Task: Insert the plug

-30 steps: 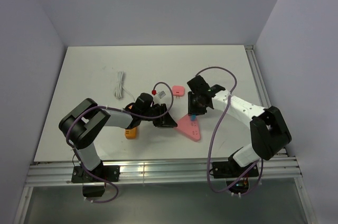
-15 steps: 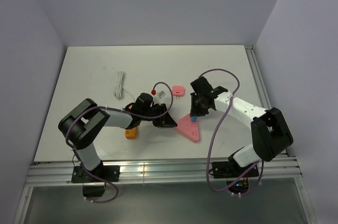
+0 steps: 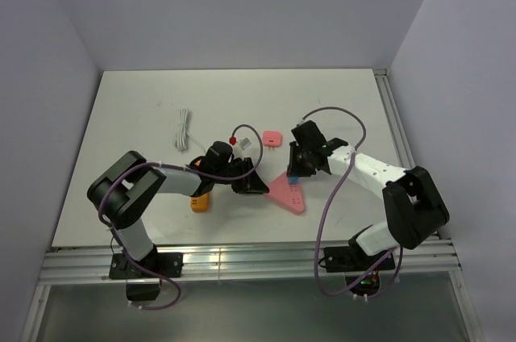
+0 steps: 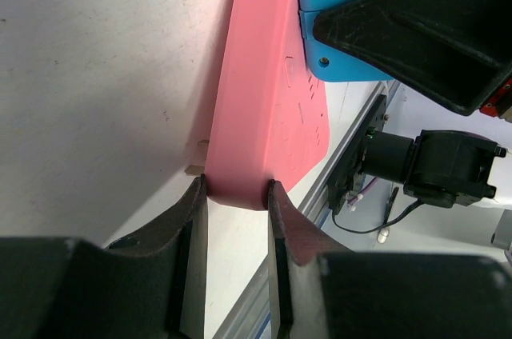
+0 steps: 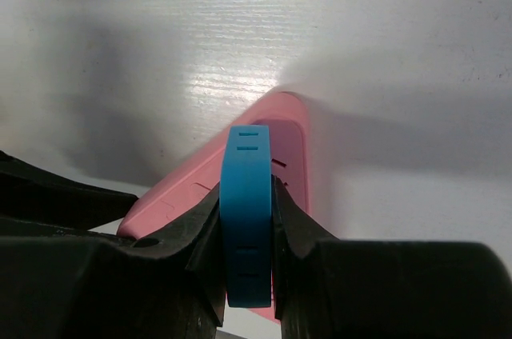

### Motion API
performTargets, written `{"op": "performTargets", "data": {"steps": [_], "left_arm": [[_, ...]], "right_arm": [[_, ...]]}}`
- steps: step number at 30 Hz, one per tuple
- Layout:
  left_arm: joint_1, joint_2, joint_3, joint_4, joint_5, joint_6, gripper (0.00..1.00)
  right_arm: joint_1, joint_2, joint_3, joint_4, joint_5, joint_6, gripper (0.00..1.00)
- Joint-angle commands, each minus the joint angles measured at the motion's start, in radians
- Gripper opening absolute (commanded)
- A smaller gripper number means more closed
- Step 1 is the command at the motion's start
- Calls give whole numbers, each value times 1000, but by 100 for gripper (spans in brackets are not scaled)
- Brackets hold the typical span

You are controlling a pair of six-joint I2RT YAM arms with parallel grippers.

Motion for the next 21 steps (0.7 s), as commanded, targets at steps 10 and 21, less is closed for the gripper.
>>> {"op": "performTargets", "data": {"steps": [10,21], "left_arm": [[-14,-24,-11,-38,-26,54,20],[-14,-150,-14,-125,-101,90,76]], "right_arm": [[21,-45,103,-52,40,-7,59],[-5,-20,324,-133,86,-71,90]]}}
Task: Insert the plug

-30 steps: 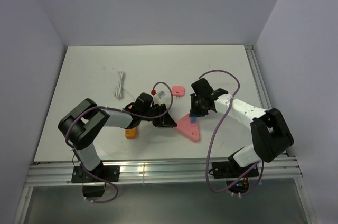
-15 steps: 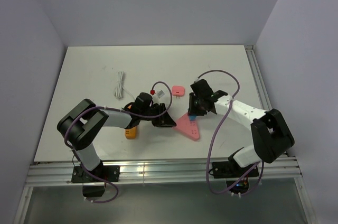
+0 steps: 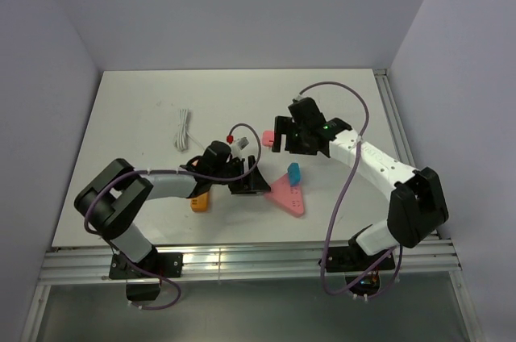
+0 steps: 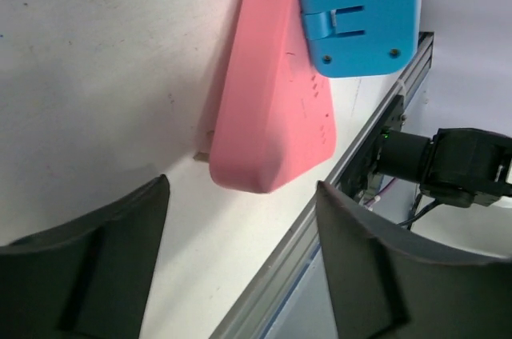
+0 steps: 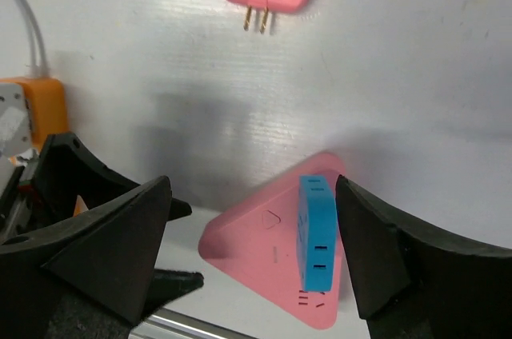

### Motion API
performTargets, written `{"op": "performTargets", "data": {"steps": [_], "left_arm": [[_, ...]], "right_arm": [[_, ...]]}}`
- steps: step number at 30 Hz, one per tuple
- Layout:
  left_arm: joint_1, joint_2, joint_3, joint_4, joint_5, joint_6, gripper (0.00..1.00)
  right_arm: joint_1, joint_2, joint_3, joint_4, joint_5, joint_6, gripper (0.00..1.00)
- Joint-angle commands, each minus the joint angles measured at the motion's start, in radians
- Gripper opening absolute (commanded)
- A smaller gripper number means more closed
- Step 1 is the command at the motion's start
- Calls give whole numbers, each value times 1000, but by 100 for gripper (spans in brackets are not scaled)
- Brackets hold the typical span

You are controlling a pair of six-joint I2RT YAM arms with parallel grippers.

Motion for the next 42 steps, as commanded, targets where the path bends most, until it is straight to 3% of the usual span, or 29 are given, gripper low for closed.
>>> {"op": "performTargets", "data": {"steps": [1,9,15,20,34,42], "left_arm": [[-3,-86,-13,-17,-36,33,79],[-4,-293,-86,-58,-111,50,81],[-4,-589,-153,-172,-258,87,80],[-4,-777,-193,-190,-277,102,80],[-4,-840,-198,-213,-277,113,80],[-4,-843,-193,-239,-291,118,79]], "right_arm": [[-14,28,118,-49,55,-46,90],[-26,301,342,-95,80,-61,93],[-25,461,444,-133,120,5,93],[-20,551,494,-146,137,34,94],[8,761,715,-245,203,56,91],[11,821,766,-281,184,71,73]]}}
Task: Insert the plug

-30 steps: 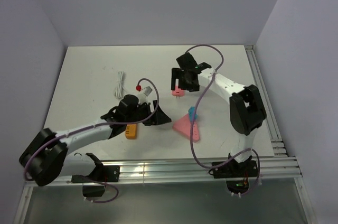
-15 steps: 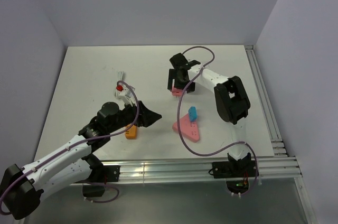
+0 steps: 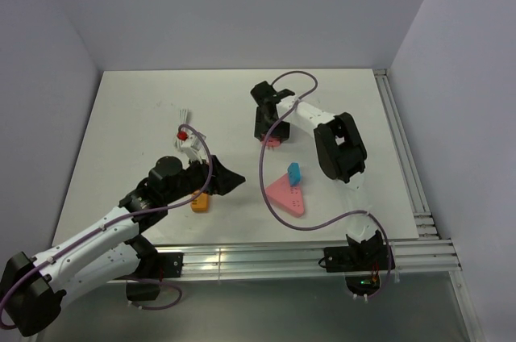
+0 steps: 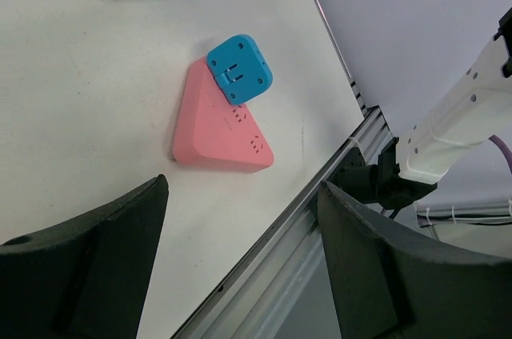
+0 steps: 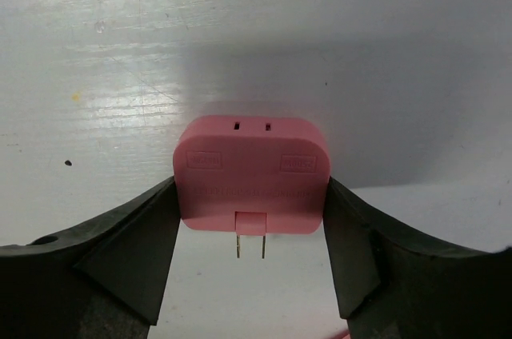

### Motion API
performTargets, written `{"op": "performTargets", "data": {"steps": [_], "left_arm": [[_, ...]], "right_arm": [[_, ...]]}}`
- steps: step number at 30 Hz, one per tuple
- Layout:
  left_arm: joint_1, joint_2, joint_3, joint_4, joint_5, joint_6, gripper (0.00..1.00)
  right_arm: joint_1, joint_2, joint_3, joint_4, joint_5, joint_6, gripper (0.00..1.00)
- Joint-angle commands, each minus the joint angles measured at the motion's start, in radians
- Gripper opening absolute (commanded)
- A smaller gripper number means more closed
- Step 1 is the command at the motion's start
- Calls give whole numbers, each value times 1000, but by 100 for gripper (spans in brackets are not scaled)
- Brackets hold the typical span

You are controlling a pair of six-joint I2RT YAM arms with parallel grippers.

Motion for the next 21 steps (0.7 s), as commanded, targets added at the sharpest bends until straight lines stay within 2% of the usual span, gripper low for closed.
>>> {"op": "performTargets", "data": {"steps": [1,2,3,4,5,8,9,12,16,21], "left_arm": [[-3,-19,-2,-2,-16,22,79],[-3,-20,-2,-5,-17,20,79],[-3,-22,-2,-10,-17,20,77],[-3,-23,2,-16,-19,22,76],[-3,-25,6,-22,-22,26,75],[-3,-23,25,-56,-46,40,72],[-3,-25,31,-62,-54,45,71],[-3,-10,63,-68,-76,62,71],[-8,7,80,-29,-86,72,71],[-81,10,89,51,-216,75,73]], "right_arm": [[7,43,58,-39,9,14,70],[6,44,59,-37,9,16,68],[6,43,53,-31,6,17,56],[6,21,47,-16,3,22,50],[6,-3,6,5,-6,23,39],[4,-153,-132,134,-71,52,15],[4,-196,-165,162,-92,61,12],[4,-433,-316,315,-168,118,7],[13,-645,-488,404,-278,209,7],[49,-860,-674,483,-362,348,7]]}}
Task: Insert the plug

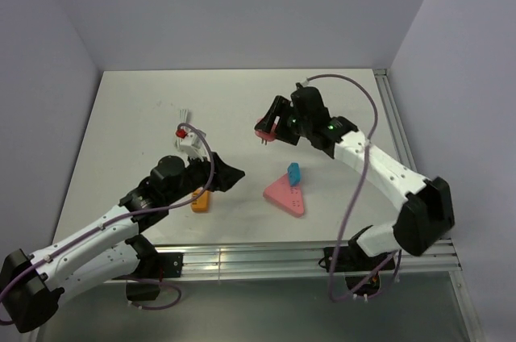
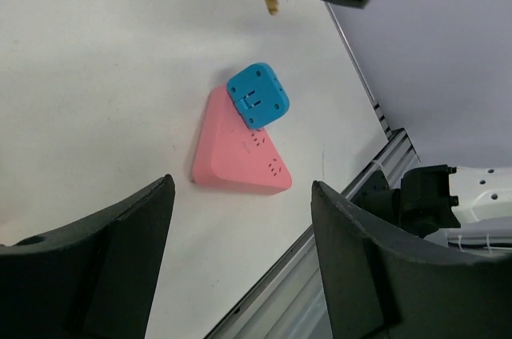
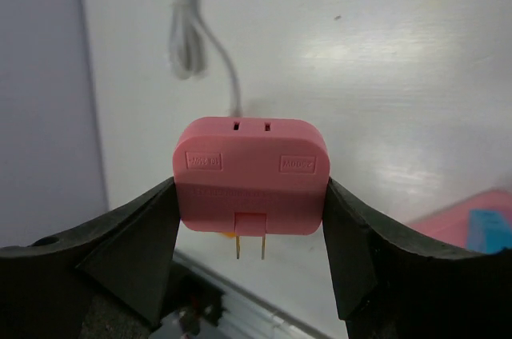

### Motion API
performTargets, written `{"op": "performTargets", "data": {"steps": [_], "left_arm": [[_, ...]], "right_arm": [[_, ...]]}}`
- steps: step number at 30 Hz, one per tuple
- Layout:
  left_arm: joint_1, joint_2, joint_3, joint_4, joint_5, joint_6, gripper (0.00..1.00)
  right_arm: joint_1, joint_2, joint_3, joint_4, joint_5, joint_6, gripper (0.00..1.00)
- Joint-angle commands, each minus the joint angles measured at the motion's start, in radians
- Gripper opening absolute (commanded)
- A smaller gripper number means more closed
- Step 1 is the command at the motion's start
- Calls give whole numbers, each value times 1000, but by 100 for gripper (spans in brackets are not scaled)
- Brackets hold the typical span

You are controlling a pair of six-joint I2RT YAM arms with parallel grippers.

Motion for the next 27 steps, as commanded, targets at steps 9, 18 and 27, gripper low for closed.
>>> {"op": "performTargets", "data": {"steps": [9,18,27], "left_arm": [[-213,54,86,222,-297,28,77],[-319,129,133,199,-469,2,77],[-323,158,135,176,-541,-58,57]], "right_arm": [[156,-303,-162,91,34,227,7],[210,-331,-208,118,57,279,8],[252,-377,-245,155,65,340,8]]}}
